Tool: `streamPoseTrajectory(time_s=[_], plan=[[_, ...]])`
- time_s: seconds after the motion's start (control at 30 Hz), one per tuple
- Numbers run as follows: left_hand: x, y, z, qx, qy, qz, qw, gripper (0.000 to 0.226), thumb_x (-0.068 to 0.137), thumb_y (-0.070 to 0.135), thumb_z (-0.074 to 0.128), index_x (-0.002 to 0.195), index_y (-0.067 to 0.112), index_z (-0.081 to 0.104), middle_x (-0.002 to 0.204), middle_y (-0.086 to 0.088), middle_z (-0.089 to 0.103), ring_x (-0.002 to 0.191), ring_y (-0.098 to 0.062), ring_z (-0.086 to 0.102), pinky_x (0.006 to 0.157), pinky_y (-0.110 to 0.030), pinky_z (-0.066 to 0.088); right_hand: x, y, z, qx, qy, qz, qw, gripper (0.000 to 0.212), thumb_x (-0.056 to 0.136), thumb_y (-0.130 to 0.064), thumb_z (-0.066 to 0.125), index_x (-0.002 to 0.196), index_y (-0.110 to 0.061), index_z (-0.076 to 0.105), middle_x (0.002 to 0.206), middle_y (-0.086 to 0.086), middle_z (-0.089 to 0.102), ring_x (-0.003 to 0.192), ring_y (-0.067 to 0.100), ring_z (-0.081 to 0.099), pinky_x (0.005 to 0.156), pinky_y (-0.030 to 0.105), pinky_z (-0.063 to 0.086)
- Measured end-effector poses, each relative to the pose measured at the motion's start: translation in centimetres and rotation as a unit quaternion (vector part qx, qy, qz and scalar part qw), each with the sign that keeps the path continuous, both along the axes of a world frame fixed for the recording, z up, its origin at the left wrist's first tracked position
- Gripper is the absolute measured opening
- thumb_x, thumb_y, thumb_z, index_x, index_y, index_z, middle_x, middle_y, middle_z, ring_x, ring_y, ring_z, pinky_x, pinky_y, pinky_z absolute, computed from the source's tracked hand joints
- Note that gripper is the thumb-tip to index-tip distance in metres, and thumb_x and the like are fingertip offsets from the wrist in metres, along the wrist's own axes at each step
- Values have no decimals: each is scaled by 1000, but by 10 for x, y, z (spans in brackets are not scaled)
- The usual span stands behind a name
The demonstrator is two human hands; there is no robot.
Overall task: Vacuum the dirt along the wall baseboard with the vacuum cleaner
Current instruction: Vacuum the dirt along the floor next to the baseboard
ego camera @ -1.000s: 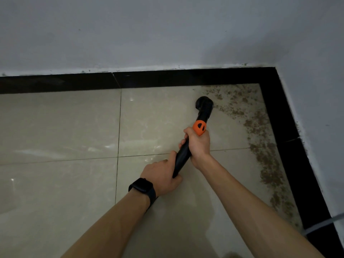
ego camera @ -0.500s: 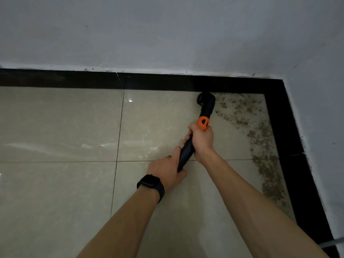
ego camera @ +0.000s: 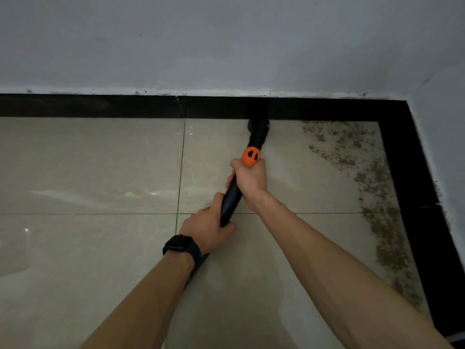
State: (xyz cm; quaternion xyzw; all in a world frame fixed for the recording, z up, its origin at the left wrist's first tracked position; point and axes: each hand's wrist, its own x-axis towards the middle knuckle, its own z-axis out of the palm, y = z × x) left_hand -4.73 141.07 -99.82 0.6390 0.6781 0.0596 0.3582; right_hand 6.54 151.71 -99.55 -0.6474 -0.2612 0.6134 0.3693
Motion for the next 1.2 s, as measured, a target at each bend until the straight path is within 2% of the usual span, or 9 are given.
streamPoseTrajectory(time_s=[0.17, 0.33, 0.43, 0.6, 0.73, 0.9, 1.07, 1.2], plan=[[-4, -6, 5, -13, 9, -7, 1000, 44, 86, 41, 58, 116, 34, 27, 78, 4, 59, 64, -20, 61, 60, -37, 55, -3, -3, 5, -10, -3, 25, 1000, 43, 94, -20, 69, 128, -9, 45, 78, 8, 63, 48, 13, 64, 53, 30, 57], [27, -9, 5, -8, 21, -52, 998, 45, 88, 44, 57, 119, 32, 26, 76, 7, 54, 62, -18, 57, 52, -29, 41, 28, -16, 6, -19, -58, -31, 998, 34, 95, -23, 66, 118, -14, 44, 74, 6, 64, 42, 11, 61, 48, 27, 54], [42, -13, 5, -14, 18, -89, 996, 46, 86, 45, 56, 118, 32, 26, 74, 8, 54, 60, -17, 55, 51, -28, 39, 51, -30, 4, -22, -51, -86, 995, 32, 94, -23, 68, 115, -14, 45, 73, 5, 62, 42, 12, 60, 47, 27, 53], [60, -31, 4, 7, 56, -140, 988, 46, 83, 50, 53, 117, 34, 26, 72, 11, 46, 61, -19, 49, 48, -27, 28, 78, -61, 0, -15, -29, -124, 992, 29, 93, -23, 70, 105, -17, 44, 71, 5, 61, 46, 15, 62, 48, 29, 53], [67, -39, 4, 11, 69, -176, 982, 44, 83, 51, 53, 112, 35, 24, 76, 9, 50, 62, -22, 49, 54, -29, 34, 91, -79, 0, -20, -23, -154, 988, 30, 91, -18, 68, 111, -13, 45, 56, -2, 60, 44, 17, 60, 51, 31, 54], [75, -40, 8, 20, 84, -204, 975, 44, 85, 51, 52, 117, 32, 27, 82, 7, 55, 64, -22, 52, 55, -30, 35, 103, -86, 1, -15, -21, -184, 983, 27, 88, -8, 66, 107, -12, 48, 66, 5, 57, 43, 17, 57, 48, 30, 52], [87, -36, 8, 21, 79, -197, 977, 45, 84, 50, 51, 117, 31, 28, 87, 4, 62, 70, -26, 60, 55, -31, 36, 114, -79, 2, -11, -4, -180, 984, 24, 85, -4, 65, 102, -11, 50, 64, 5, 55, 44, 18, 55, 48, 30, 52], [98, -30, 6, 31, 77, -175, 981, 44, 83, 49, 52, 114, 32, 26, 82, 4, 59, 62, -22, 53, 52, -29, 35, 122, -67, 2, 0, -4, -151, 988, 15, 82, -3, 63, 89, -9, 52, 59, 4, 54, 45, 19, 54, 49, 32, 51]])
